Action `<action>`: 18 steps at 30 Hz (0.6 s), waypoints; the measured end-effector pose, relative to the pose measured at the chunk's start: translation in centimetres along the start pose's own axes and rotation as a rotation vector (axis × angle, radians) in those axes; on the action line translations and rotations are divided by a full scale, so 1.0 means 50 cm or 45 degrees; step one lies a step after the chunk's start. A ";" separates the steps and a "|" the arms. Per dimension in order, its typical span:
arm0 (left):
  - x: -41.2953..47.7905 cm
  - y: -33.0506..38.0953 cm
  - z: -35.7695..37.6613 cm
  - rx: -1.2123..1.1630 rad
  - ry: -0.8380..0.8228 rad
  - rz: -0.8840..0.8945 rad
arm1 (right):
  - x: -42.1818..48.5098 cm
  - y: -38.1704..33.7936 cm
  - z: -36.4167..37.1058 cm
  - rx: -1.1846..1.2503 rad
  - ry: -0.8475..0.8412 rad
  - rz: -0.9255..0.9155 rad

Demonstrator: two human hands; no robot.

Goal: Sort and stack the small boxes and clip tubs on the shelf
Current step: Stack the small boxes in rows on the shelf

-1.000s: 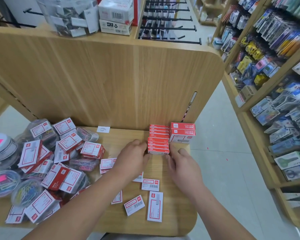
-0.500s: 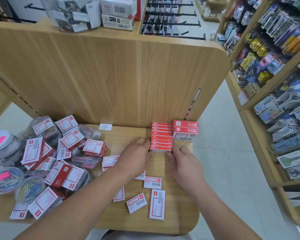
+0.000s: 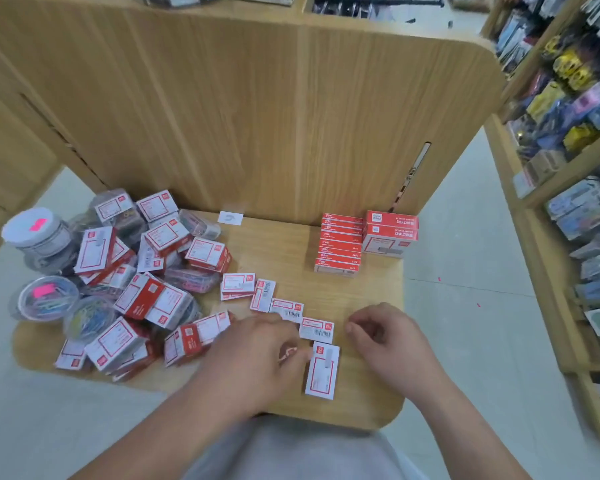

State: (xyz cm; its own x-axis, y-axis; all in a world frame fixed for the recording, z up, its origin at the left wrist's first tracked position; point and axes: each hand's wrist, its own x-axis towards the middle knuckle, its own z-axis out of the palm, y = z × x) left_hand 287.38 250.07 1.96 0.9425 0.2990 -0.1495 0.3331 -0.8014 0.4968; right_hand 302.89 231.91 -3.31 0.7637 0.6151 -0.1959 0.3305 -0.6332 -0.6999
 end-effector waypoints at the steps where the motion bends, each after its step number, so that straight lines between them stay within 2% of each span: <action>1: -0.013 0.022 0.017 0.089 -0.078 -0.035 | -0.003 0.003 0.004 -0.011 -0.002 -0.013; 3: -0.027 0.061 0.049 0.221 -0.153 -0.128 | -0.003 0.004 0.005 -0.008 -0.010 -0.043; 8: -0.032 0.099 0.096 0.386 -0.175 -0.278 | 0.002 0.010 -0.009 0.041 -0.108 -0.087; 11: -0.044 0.103 0.082 0.256 -0.075 -0.255 | -0.003 0.006 -0.024 0.128 -0.229 -0.069; 15: -0.053 0.081 0.069 -0.010 0.153 -0.117 | -0.018 -0.020 -0.067 0.457 -0.484 0.021; 18: -0.052 0.076 0.064 -0.223 0.296 -0.103 | -0.031 -0.038 -0.091 0.675 -0.499 -0.022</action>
State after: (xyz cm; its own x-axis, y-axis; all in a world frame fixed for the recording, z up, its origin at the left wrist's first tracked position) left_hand 286.27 244.60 1.52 0.8745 0.4851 -0.0048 0.3777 -0.6747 0.6341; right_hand 303.62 230.02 1.42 0.4688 0.8123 -0.3471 -0.0534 -0.3661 -0.9290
